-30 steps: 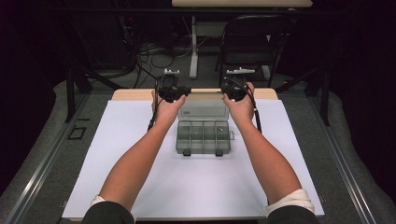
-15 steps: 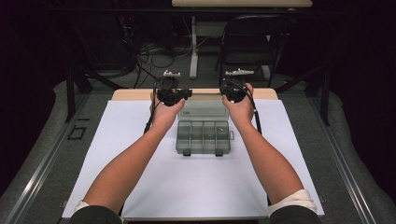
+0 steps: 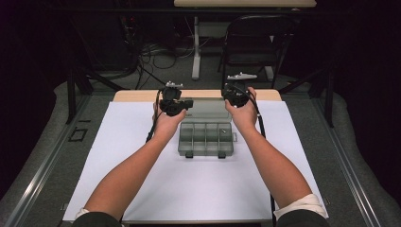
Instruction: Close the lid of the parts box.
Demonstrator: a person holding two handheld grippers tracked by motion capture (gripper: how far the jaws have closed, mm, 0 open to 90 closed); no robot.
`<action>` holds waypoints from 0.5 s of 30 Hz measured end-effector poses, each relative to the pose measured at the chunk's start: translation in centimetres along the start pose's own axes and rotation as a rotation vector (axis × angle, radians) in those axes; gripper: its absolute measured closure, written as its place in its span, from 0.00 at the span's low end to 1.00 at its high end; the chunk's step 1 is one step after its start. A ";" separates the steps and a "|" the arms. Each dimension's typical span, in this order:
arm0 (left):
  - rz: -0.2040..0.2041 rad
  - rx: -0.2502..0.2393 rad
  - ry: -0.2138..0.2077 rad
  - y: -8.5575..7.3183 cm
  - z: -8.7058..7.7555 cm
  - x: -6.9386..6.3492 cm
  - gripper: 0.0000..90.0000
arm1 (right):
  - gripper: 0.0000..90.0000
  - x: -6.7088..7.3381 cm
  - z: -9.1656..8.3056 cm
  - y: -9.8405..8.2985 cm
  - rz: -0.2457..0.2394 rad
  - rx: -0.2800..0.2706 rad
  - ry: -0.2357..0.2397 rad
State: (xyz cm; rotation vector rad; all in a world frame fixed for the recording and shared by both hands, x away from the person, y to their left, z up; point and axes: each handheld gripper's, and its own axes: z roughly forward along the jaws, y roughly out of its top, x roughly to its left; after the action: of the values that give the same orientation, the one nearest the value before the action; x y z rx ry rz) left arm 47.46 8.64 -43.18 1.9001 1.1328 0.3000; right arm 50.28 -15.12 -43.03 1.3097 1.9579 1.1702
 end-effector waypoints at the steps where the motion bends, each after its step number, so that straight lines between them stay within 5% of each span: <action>1: -0.004 0.003 -0.003 -0.1 0.0 0.0 1.00 | 1.00 0.1 -0.1 -0.1 -0.004 0.000 0.003; 15: -0.001 0.003 -0.031 -2.0 0.5 -0.6 1.00 | 1.00 0.8 -0.9 -1.0 -0.028 0.006 0.034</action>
State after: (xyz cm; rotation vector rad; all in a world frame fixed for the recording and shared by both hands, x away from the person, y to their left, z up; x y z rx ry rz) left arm 46.25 8.26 -44.95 1.9007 1.1145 0.2678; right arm 48.76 -14.88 -43.43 1.2692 1.9991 1.1816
